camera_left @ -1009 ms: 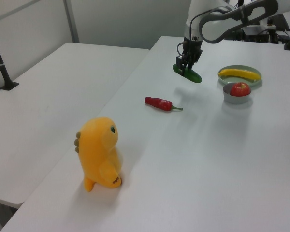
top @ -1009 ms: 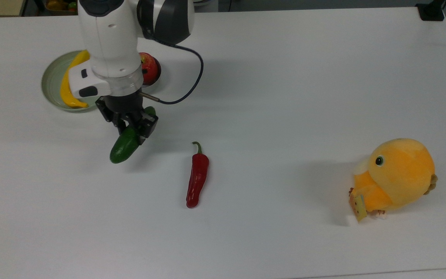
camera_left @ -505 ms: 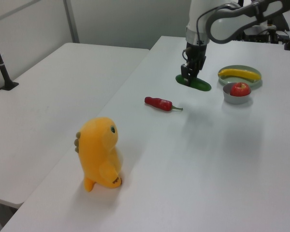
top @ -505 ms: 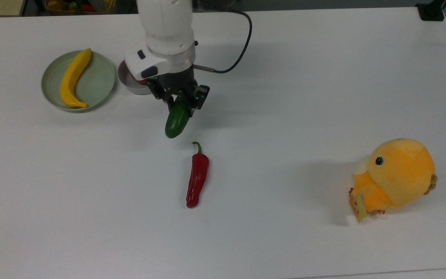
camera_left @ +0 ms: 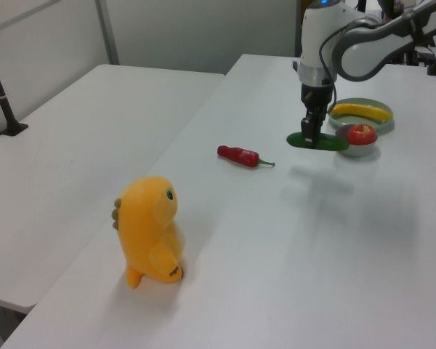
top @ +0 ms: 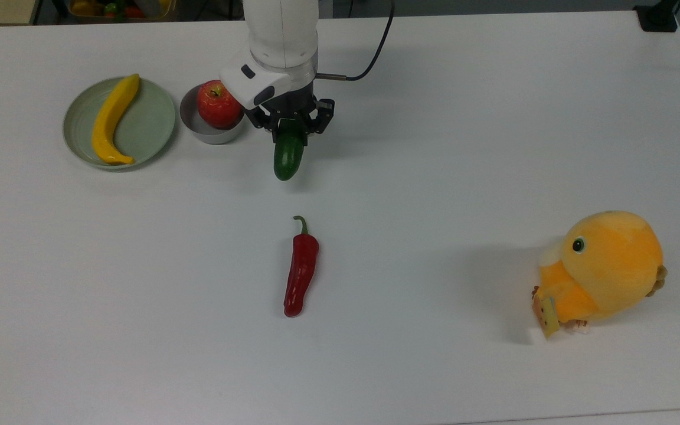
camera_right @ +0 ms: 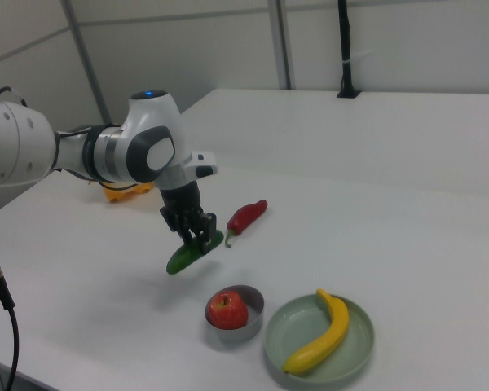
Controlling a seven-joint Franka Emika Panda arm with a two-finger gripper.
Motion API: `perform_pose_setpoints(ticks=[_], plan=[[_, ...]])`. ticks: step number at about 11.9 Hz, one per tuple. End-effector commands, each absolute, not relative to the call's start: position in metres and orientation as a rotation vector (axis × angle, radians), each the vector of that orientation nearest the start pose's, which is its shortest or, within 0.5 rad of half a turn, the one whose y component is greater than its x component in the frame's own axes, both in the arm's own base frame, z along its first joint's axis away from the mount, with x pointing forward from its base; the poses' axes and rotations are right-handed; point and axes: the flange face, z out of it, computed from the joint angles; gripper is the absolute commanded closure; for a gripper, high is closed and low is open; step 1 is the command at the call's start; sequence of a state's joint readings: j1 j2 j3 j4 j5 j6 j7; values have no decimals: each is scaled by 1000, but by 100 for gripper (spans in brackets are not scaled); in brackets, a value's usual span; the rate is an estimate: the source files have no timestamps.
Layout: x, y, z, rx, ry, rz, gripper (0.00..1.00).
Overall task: Put the cucumber on the left side of the bowl
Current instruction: 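Lift the cucumber and carry it beside the metal bowl with the apple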
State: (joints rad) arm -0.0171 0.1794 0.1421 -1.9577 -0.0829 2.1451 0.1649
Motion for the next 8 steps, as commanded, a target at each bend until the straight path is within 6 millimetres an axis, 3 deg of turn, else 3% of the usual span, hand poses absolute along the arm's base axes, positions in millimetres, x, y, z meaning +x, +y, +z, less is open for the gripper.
perform_pose_setpoints(ticks=[1, 4, 7, 8], plan=[[571, 60, 372, -3226, -176, 111, 82], [559, 53, 354, -3249, -321, 254, 82], [557, 30, 348, -3254, -363, 287, 82], [559, 27, 347, -3251, -368, 288, 64]])
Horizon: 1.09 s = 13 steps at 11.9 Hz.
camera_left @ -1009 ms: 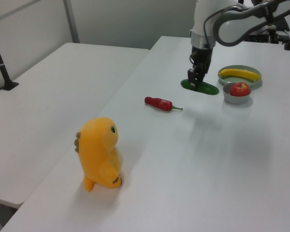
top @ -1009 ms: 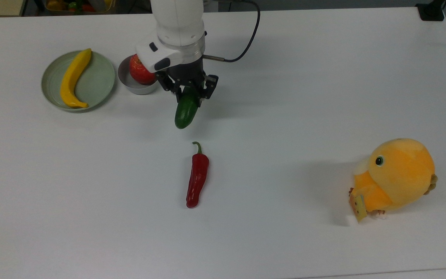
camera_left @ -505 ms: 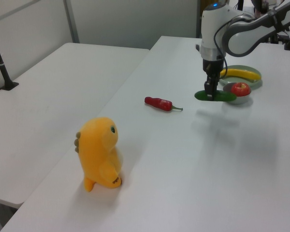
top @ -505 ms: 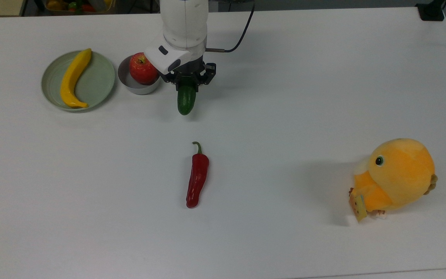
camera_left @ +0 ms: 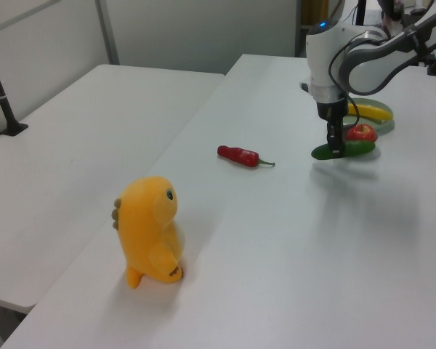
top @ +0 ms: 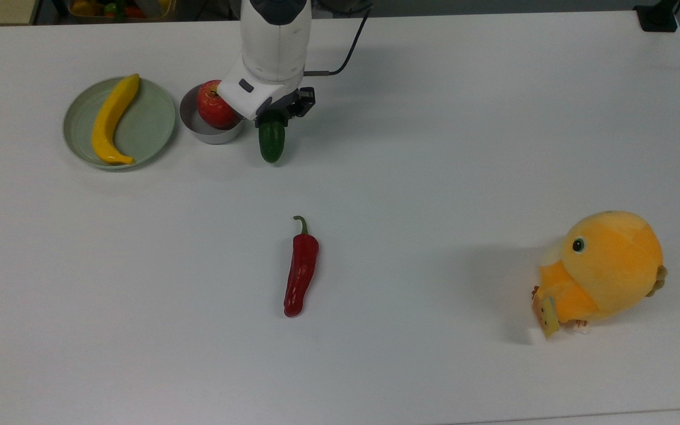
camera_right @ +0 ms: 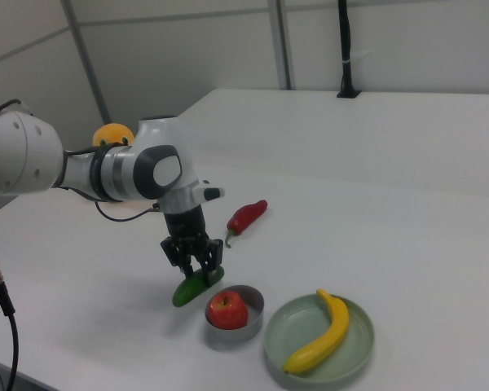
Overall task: Put the cucumber on the left side of the bowl
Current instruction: 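Lift the cucumber and carry it beside the metal bowl with the apple, then lower the cucumber onto the table next to the bowl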
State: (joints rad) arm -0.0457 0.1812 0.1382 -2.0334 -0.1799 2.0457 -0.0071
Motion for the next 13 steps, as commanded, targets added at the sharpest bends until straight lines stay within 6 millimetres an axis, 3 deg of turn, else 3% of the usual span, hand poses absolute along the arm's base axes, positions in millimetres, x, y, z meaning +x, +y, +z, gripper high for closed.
perform_pose_setpoints(ticks=[1, 2, 7, 11, 13], plan=[[559, 26, 347, -3252, -361, 291, 15], [559, 26, 347, -3253, -357, 293, 0], [564, 29, 361, -3260, -329, 243, 0], [589, 39, 417, -3250, 90, 20, 0], [590, 50, 454, -3180, 173, -72, 0]])
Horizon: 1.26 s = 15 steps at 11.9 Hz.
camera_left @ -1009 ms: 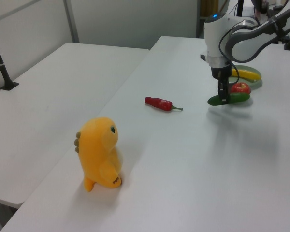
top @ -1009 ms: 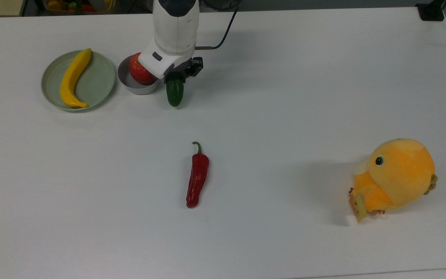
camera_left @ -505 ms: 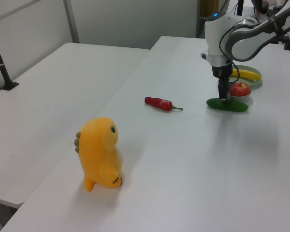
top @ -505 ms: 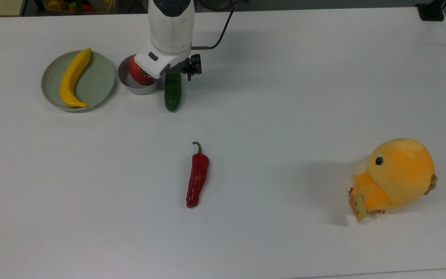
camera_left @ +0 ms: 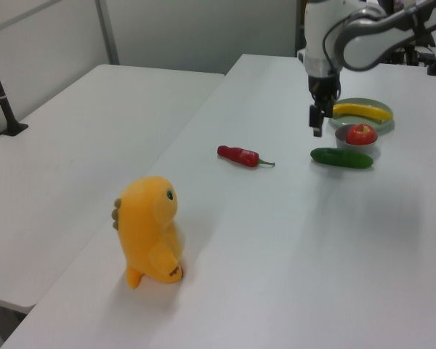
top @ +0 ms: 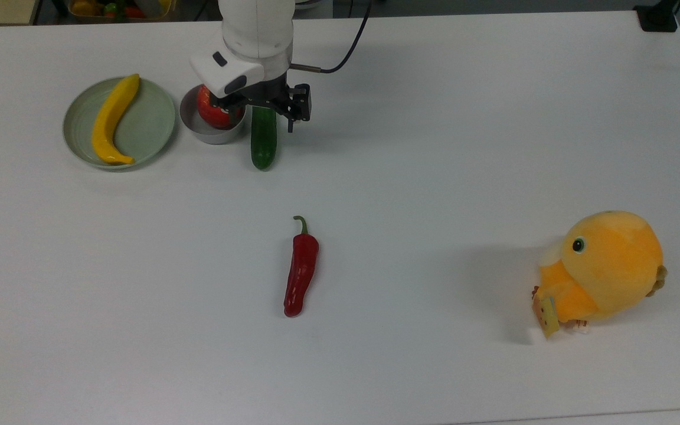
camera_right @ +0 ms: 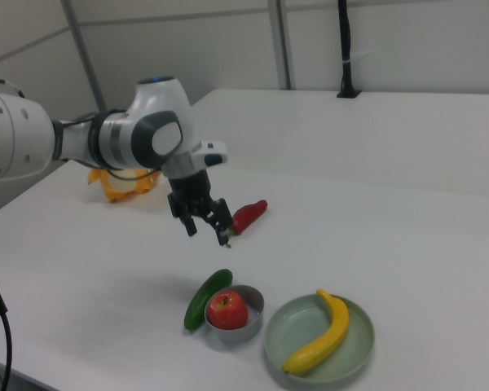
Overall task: Put the cucumber on the left side of the bowl
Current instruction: 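Open the gripper to release the cucumber and raise it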
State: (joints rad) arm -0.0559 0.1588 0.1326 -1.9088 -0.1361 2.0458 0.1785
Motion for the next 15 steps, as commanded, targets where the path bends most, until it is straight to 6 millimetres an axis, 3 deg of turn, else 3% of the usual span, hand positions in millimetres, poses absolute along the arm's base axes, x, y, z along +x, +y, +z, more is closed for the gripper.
perform_pose_setpoints(ticks=[1, 4, 9, 15], plan=[[585, 54, 471, -3169, 175, -116, 0], [578, 63, 492, -3168, 137, -159, 0], [578, 68, 478, -3127, 154, -115, 0], [578, 67, 476, -3102, 187, -96, 0]])
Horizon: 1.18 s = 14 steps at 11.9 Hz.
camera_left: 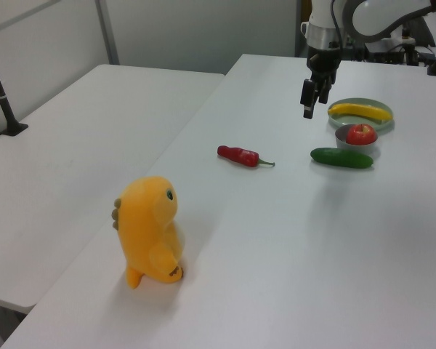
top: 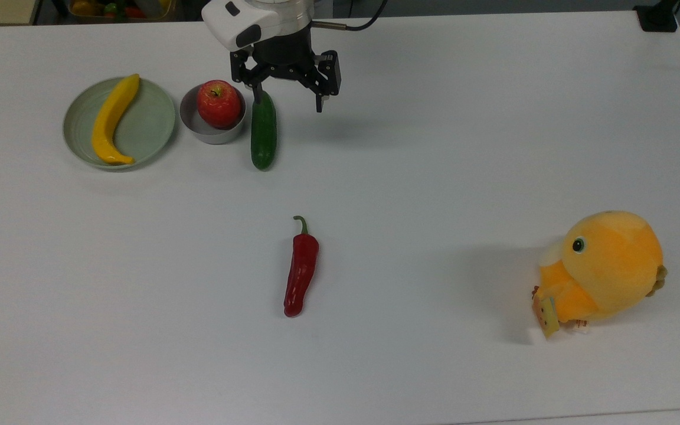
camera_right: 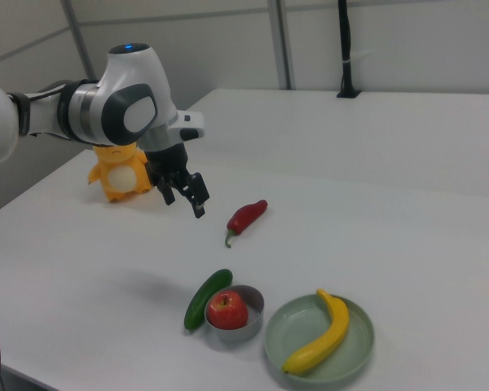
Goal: Put the cucumber on the left side of the bowl
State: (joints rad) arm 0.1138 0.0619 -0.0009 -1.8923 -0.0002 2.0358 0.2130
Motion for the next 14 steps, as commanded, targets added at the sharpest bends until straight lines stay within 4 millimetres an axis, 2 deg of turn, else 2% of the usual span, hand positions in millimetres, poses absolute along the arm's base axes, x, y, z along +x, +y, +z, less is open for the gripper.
perform_pose_setpoints(ticks=[1, 8, 14], plan=[[577, 68, 475, -3105, 172, -94, 0], [574, 67, 470, -3117, -7, -59, 0], [570, 66, 473, -3138, -50, -2, 0]])
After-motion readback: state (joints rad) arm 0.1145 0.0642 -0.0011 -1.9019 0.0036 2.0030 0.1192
